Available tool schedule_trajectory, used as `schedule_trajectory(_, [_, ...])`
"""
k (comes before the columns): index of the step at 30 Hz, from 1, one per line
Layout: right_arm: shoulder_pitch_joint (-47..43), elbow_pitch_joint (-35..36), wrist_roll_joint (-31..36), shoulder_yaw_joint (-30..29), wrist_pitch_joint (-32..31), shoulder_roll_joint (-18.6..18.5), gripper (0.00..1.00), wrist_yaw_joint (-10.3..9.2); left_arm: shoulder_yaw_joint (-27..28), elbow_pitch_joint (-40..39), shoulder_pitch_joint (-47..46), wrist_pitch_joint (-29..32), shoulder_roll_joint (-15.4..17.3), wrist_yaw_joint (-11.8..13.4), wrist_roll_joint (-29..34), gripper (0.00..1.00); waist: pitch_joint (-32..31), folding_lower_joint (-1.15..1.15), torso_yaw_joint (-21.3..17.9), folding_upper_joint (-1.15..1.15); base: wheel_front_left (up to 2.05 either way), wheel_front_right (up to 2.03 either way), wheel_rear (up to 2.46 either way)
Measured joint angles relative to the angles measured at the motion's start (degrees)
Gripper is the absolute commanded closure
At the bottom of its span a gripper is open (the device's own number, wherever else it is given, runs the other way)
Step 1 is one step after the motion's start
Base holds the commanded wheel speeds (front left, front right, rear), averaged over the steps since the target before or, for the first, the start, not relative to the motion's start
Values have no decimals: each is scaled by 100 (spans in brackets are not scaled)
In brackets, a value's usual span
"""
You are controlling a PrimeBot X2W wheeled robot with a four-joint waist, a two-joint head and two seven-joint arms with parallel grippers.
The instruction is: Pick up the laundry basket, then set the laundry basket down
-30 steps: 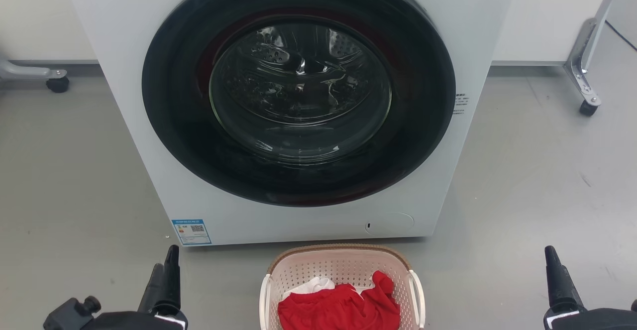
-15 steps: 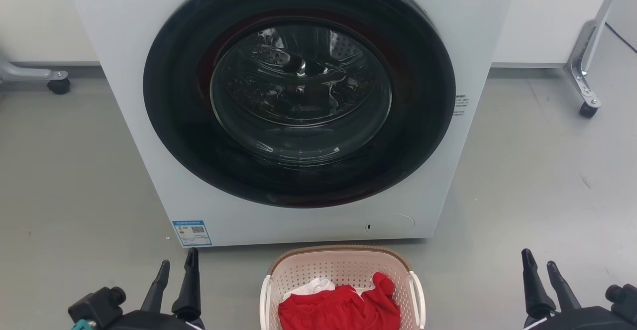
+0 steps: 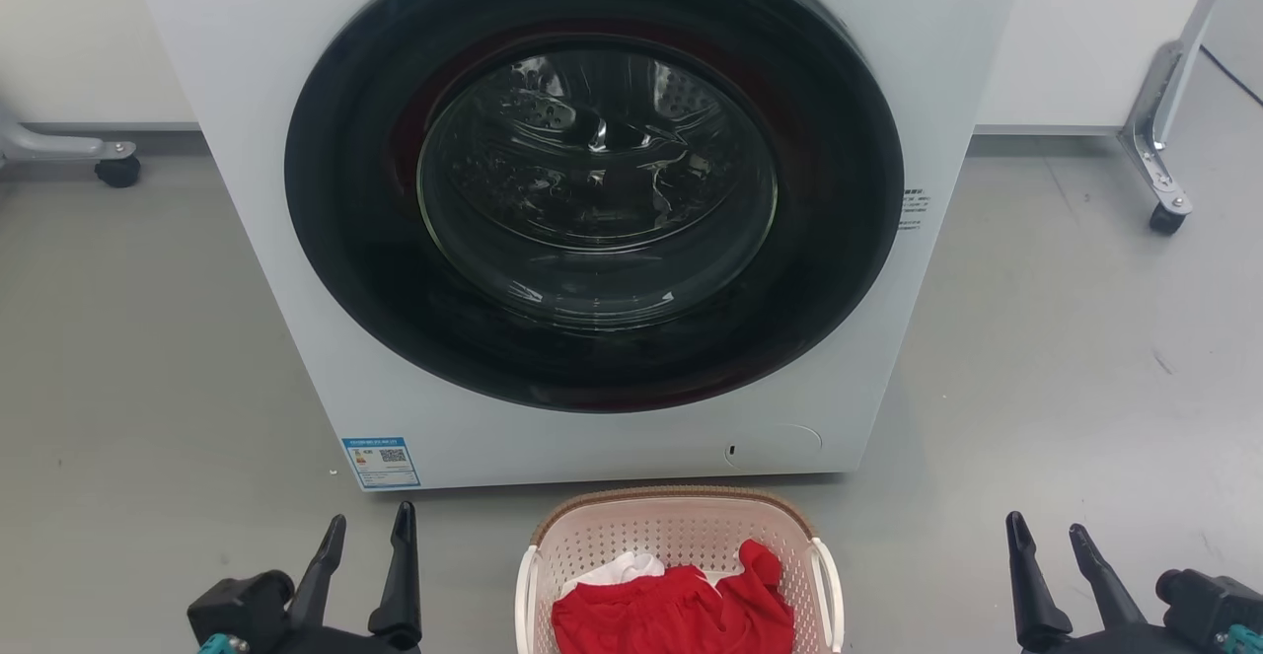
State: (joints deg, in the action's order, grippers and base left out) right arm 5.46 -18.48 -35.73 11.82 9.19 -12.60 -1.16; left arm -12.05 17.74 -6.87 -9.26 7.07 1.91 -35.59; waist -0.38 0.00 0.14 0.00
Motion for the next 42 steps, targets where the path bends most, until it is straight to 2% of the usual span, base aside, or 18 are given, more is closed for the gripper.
schedule_trajectory(24, [70,-205,1579,377,509,-183,0,-341,-271,296,-7,-505,-8,372,1825,0,3,0,-2,0,0,0,0])
schedule_trajectory(42, [70,-227,1619,294,509,-182,0,-344,-238,414,-14,-505,-81,413,1864,0,27,0,4,0,0,0,0])
